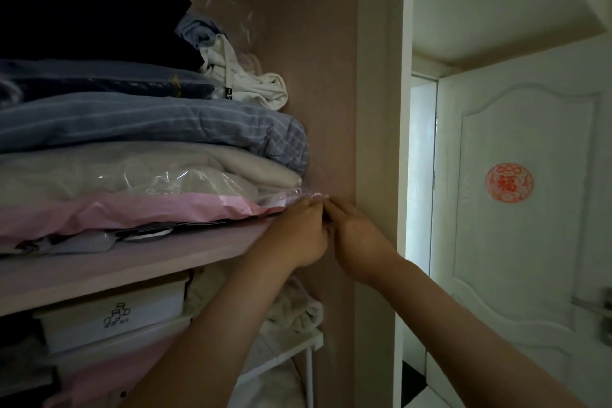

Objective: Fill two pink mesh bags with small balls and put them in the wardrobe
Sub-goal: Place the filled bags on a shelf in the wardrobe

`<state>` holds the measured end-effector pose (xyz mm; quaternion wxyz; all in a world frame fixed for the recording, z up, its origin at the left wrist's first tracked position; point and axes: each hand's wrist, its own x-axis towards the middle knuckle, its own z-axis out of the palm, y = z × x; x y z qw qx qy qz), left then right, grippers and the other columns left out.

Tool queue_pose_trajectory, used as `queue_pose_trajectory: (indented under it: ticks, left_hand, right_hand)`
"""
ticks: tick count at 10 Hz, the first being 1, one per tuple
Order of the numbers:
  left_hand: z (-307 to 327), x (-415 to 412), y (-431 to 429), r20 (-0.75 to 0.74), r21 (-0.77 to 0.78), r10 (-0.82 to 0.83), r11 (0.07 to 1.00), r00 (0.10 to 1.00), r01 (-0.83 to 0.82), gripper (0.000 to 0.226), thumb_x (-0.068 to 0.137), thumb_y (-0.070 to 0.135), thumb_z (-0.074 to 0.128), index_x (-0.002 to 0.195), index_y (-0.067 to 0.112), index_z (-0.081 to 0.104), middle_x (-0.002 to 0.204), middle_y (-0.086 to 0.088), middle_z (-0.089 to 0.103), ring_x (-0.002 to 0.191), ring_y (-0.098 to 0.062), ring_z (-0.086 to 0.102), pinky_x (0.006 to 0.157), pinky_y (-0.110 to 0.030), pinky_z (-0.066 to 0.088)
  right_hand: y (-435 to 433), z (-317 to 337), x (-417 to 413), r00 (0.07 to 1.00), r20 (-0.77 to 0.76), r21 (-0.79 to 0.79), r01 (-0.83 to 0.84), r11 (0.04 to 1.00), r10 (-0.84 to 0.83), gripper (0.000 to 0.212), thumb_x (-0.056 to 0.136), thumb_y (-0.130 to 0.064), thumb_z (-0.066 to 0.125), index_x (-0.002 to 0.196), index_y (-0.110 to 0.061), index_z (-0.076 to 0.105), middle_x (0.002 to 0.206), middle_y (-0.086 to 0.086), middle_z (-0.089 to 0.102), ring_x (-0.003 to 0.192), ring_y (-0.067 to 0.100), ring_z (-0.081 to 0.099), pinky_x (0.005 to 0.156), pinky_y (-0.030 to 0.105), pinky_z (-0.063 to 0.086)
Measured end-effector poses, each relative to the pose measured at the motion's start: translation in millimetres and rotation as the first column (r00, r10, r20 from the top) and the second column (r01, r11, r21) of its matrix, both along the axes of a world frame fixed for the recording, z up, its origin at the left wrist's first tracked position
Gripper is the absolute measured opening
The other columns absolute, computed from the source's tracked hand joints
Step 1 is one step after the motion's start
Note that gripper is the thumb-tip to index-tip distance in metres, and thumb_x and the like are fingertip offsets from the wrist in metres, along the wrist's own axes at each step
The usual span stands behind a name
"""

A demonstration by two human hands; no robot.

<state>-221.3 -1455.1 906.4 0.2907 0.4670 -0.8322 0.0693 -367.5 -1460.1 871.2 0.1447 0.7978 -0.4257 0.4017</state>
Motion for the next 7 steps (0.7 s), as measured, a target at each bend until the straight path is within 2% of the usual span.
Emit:
queue_pose_trajectory:
  ticks: [1,2,3,4,5,6,7]
  left_hand:
    - [4.0,-1.6,-4.0,0.041,0.066,0.04,0.997,0.998,-0.043,0.055,0.095,0.025,0.046,0.148,0.014,0.035,0.154,-0.005,0.035,0.141,-0.023,0.031,0.118,-0.034,0.021]
    - [5.4,-2.1,-10.6,0.07,0.105,0.064,0.992,0.995,-0.071,0.061,0.095,0.026,0.046,0.152,0.015,0.028,0.159,-0.005,0.027,0.146,-0.023,0.024,0.121,-0.036,0.014]
    - [7.9,-3.6,-10.7,0.091,0.143,0.093,0.984,0.992,-0.105,0.064,0.097,0.024,0.045,0.155,0.015,0.02,0.162,-0.005,0.018,0.149,-0.023,0.015,0.122,-0.035,0.008]
    - [9.4,-4.1,-10.5,0.081,0.152,0.102,0.982,0.991,-0.114,0.064,0.097,0.025,0.044,0.155,0.016,0.018,0.163,-0.004,0.015,0.149,-0.024,0.013,0.12,-0.035,0.011]
    - [11.8,-0.9,-2.8,0.029,0.199,0.099,0.975,0.995,-0.103,0.058,0.096,0.028,0.047,0.15,0.016,0.031,0.157,-0.006,0.032,0.143,-0.023,0.03,0.117,-0.032,0.02]
    - [13.1,0.6,13.0,-0.025,0.189,0.059,0.981,0.998,-0.054,0.05,0.092,0.037,0.051,0.14,0.023,0.044,0.141,0.001,0.047,0.126,-0.02,0.045,0.103,-0.031,0.036]
    - [18.2,10.6,56.0,-0.093,0.132,-0.025,0.991,0.995,0.037,0.048,0.091,0.041,0.056,0.137,0.03,0.045,0.135,0.01,0.047,0.117,-0.011,0.046,0.098,-0.03,0.041]
  right_hand:
    - [-1.0,6.7,0.4,1.0,-0.019,0.046,0.019,0.999,-0.018,0.051,0.094,-0.006,0.053,0.146,-0.01,0.049,0.139,0.01,0.058,0.121,0.025,0.058,0.106,0.019,0.037]
    - [-4.1,17.0,2.0,0.99,-0.099,0.101,0.113,0.989,-0.103,0.046,0.097,-0.02,0.054,0.143,-0.014,0.052,0.135,0.008,0.061,0.114,0.029,0.061,0.099,0.038,0.05]
    - [-5.5,32.9,4.4,0.988,-0.127,0.254,0.122,0.959,-0.092,0.046,0.099,-0.025,0.054,0.143,-0.012,0.051,0.137,0.01,0.059,0.118,0.031,0.06,0.101,0.038,0.046]
    - [-4.3,38.6,6.2,0.989,-0.124,0.312,0.118,0.943,-0.082,0.047,0.098,-0.026,0.055,0.144,-0.012,0.049,0.141,0.011,0.056,0.124,0.031,0.057,0.103,0.033,0.041]
    - [7.3,39.8,4.6,0.99,-0.101,0.343,0.131,0.93,-0.102,0.047,0.099,-0.026,0.054,0.145,-0.015,0.048,0.148,0.011,0.051,0.132,0.03,0.051,0.107,0.031,0.038]
    - [19.4,40.0,-1.4,0.997,-0.025,0.315,0.073,0.946,-0.068,0.041,0.097,-0.024,0.058,0.136,-0.011,0.057,0.142,0.01,0.057,0.139,0.026,0.046,0.107,0.02,0.031]
    - [49.9,49.2,-13.2,0.997,0.049,0.231,0.04,0.972,-0.052,0.052,0.098,-0.009,0.055,0.148,-0.009,0.044,0.156,0.009,0.042,0.145,0.025,0.037,0.105,0.012,0.024]
